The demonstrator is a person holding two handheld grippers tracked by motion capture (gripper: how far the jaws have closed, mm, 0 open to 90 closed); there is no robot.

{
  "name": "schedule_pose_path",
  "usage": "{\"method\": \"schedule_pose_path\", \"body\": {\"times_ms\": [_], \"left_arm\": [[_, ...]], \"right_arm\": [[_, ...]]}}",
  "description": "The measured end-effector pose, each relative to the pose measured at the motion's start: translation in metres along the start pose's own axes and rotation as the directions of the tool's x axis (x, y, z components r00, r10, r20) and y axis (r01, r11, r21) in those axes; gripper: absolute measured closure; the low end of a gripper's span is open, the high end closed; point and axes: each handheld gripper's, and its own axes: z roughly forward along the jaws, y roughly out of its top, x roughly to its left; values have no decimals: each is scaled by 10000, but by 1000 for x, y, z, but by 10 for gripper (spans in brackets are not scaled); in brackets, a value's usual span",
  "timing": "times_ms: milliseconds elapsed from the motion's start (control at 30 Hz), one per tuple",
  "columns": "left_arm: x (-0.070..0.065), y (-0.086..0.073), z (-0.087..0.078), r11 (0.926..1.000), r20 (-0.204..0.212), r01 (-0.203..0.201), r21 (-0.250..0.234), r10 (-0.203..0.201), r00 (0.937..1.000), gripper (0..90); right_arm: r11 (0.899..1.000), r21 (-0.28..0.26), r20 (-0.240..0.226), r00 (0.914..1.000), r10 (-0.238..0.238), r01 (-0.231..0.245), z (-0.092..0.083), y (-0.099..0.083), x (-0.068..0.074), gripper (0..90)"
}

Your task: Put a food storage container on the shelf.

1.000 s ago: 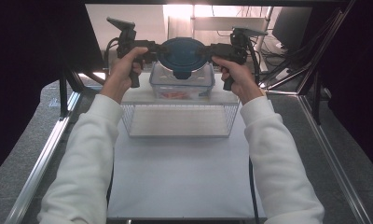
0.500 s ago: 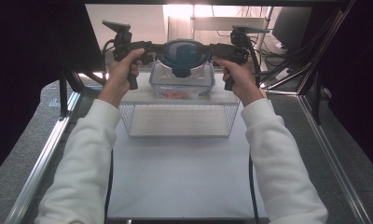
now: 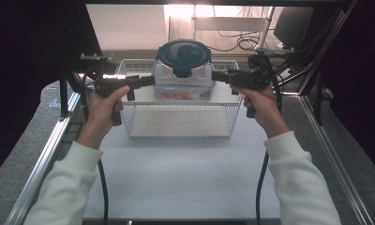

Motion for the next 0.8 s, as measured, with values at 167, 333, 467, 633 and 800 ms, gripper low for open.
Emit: {"method": "schedule_pose_path", "body": {"times_ms": [167, 333, 467, 633, 800], "left_arm": [[-10, -40, -22, 9981, -340, -568, 254, 577, 9978, 179], [-11, -87, -29, 9915, -1092, -1215, 476, 1261, 9860, 198], [-9, -126, -25, 9872, -1156, -1320, 891, 1419, 9831, 208], [-3, -162, -19, 9837, -1581, -1194, 1342, 1402, 9774, 212], [-2, -191, -11, 9762, -1598, -1196, 1811, 1492, 9758, 219]], "right_arm": [[9981, -177, -61, 9982, -588, 587, -29, -35, 11, 176], [9872, -28, 3, 9872, -1596, 1596, -46, -80, 20, 178], [9820, 147, -229, 9819, -1880, 1884, -50, -123, 19, 178], [9829, 491, 147, 9839, -1783, 1774, -50, -172, 8, 178], [9863, 1097, 405, 9909, -1280, 1229, -46, -208, -9, 184]]}}
